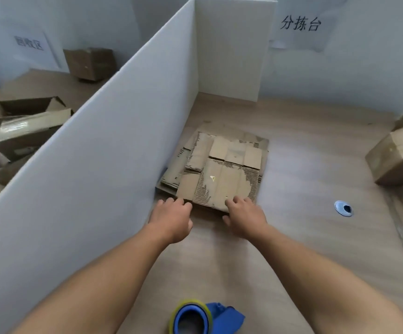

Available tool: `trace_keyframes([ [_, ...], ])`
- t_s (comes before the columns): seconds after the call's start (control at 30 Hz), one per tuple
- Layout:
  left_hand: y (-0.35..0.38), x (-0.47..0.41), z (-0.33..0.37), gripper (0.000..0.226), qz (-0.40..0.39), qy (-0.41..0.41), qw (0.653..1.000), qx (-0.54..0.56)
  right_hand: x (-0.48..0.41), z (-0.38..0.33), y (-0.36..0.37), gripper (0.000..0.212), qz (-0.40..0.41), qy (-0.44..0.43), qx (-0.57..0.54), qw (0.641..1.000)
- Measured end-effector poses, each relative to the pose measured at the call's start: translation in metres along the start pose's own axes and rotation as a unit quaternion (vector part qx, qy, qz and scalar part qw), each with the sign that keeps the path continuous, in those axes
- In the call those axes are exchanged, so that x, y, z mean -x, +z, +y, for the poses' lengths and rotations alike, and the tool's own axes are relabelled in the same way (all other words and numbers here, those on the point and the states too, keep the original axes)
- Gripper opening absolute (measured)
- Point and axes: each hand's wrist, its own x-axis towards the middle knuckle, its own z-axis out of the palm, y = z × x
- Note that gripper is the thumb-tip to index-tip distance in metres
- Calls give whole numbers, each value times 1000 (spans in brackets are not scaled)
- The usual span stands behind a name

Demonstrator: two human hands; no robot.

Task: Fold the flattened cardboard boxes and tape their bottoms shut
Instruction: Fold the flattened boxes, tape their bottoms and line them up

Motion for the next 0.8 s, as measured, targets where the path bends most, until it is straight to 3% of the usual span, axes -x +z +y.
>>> trace_keyframes([
  [0.17, 19, -24, -2, 33, -28, -15, 999, 24, -33, 2, 30, 69, 33, -3, 1, 999],
  [0.4, 18, -10, -4, 40, -13, -52, 991, 123, -26, 0, 11, 53, 64, 16, -2, 998],
  [0.5, 6, 5, 3, 41, 6, -56, 979, 195, 6, 5, -16, 52, 138, 40, -35, 989],
  [0.6, -7, 21, 17, 38, 29, -59, 955, 289, 53, 12, -46, 58, 235, 43, -122, 963],
  [0.7, -20, 39, 33, 34, 51, -42, 934, 352, 112, 17, -73, 38, 304, 71, -238, 920],
  [0.8, -32, 59, 45, 39, 71, -18, 917, 391, 173, 22, -86, 18, 318, 97, -394, 857],
])
